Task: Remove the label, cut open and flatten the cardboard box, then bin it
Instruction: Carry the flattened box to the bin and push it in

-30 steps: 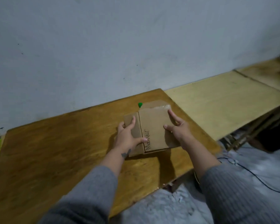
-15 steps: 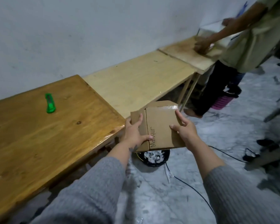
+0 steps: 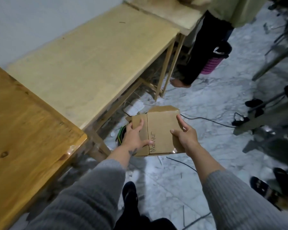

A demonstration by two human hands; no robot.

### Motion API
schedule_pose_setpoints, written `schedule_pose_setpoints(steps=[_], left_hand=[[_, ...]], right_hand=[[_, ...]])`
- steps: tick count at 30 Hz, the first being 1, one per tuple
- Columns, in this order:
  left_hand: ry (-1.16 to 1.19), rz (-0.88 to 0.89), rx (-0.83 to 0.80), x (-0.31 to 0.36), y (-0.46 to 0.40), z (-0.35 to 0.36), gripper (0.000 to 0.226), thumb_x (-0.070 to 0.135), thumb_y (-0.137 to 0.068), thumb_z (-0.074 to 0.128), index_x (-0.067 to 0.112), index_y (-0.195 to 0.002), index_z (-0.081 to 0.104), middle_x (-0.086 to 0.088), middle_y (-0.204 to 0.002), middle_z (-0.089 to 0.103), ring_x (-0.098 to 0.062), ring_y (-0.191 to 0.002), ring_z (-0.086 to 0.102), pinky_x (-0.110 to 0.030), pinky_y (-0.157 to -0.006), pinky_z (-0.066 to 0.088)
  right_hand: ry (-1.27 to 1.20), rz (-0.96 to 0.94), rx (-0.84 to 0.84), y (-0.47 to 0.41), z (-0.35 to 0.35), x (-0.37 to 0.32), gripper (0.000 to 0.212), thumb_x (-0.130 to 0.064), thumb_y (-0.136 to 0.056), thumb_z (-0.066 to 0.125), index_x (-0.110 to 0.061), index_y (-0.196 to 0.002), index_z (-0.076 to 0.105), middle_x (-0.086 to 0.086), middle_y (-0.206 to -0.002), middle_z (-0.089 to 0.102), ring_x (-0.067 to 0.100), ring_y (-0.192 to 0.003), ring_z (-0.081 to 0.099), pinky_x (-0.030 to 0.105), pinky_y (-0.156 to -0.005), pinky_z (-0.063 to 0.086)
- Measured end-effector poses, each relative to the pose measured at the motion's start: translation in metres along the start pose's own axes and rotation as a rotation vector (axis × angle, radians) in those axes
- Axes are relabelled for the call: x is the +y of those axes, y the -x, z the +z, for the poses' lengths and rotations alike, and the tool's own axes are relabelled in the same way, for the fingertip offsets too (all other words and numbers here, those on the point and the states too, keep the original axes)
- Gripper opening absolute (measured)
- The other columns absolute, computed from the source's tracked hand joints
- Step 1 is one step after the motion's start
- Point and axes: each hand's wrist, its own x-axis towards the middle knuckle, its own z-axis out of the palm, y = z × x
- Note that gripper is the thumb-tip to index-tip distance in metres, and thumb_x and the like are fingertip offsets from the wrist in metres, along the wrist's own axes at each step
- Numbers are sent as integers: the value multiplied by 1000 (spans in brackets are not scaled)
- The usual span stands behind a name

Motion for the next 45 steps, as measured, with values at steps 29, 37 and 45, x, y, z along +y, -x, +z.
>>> schedule_pose_setpoints(steps=[29, 37, 45], left_hand=[[235, -242, 16, -297, -421, 273, 122, 59, -51, 69, 33, -153, 6, -9, -148, 41, -28, -128, 50, -43, -106, 43], [-2, -311, -103, -264, -390, 259, 94, 30, -93, 58, 0, -150, -11, -15, -160, -13, -33, -146, 18, -33, -115, 23], [-131, -318, -207, -295, -411, 279, 98, 39, -60, 58, -1, -144, 25, -21, -155, 17, -34, -139, 28, -36, -114, 26]], right_hand=[[494, -205, -110, -376, 148, 332, 69, -12, -79, 65, -47, -134, 44, 1, -121, 66, 21, -101, 65, 33, -87, 52], [853, -257, -161, -366, 172, 344, 70, -17, -84, 58, -48, -141, 33, 10, -93, 71, 30, -83, 65, 33, -71, 51], [1051, -236, -156, -375, 191, 366, 63, -16, -92, 47, -46, -143, 26, 14, -111, 59, 34, -102, 56, 36, -70, 43]])
